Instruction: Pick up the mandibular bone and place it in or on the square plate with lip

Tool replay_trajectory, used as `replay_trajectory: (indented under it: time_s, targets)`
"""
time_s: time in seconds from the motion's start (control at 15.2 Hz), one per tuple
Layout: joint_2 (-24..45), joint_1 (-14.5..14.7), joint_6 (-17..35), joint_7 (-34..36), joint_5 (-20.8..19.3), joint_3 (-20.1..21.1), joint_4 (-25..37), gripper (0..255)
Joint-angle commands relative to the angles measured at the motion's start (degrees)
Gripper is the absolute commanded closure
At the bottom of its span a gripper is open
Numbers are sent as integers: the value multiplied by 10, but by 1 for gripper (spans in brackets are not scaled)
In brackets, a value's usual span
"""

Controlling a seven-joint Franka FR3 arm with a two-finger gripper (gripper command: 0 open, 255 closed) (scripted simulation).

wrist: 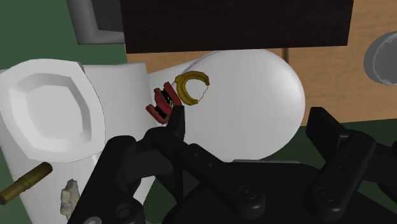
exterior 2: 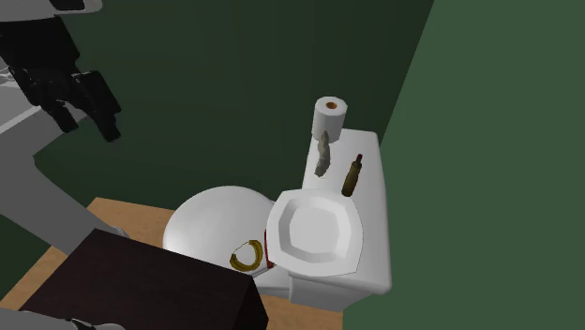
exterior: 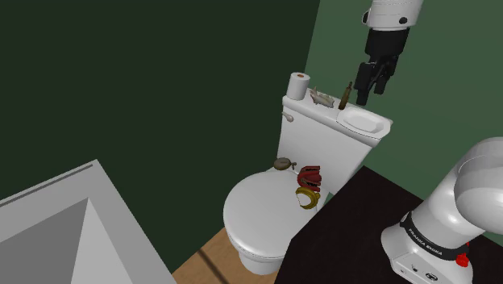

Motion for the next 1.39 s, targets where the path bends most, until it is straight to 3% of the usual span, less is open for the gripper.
replay_trajectory:
  time_s: [0.0, 0.66, 1.32]
  targets:
    - [0, 0, 0, 0, 0, 0, 0, 0]
    - [173, -32, 112, -96, -59, -82, 56, 0]
    - [378, -57, 189, -192, -62, -145, 183, 0]
